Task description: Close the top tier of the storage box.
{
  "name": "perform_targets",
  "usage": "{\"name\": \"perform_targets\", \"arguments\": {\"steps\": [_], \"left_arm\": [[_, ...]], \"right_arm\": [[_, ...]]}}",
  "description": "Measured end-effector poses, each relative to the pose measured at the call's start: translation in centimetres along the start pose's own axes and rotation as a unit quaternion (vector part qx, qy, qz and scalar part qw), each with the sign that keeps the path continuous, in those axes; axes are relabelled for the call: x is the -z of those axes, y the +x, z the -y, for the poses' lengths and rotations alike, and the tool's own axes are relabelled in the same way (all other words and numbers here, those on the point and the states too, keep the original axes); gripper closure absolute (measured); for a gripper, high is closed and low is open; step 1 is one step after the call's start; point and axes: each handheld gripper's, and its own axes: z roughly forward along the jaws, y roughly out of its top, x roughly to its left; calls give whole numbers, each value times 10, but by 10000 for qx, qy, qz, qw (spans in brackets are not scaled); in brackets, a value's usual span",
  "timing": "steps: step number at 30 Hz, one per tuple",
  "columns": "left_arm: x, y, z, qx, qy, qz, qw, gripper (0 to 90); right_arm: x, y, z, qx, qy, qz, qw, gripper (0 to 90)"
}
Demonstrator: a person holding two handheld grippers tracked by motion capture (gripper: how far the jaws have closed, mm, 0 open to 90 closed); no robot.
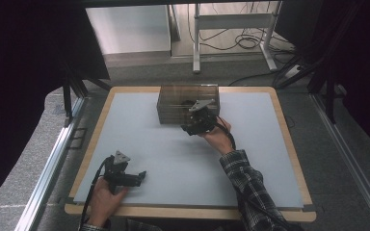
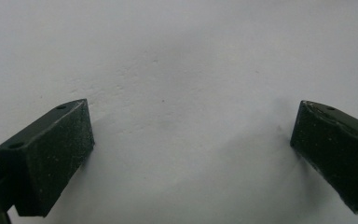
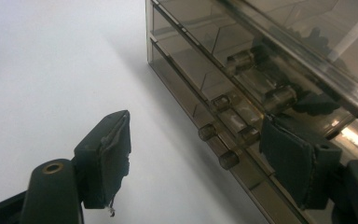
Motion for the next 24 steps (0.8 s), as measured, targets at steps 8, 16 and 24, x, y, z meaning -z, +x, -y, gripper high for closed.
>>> {"name": "perform_targets", "arguments": {"steps": [8, 16, 24], "left_arm": [[0, 0, 0, 0, 0, 2, 10000, 0], [0, 0, 0, 11, -9, 4, 10000, 0], [0, 0, 0, 15, -13, 1, 10000, 0]], "right_arm": [[1, 1, 0, 34, 35, 15, 10000, 250], [2, 5, 0, 105, 52, -5, 9999, 243], [5, 9, 1, 145, 43, -31, 9999, 240]]}}
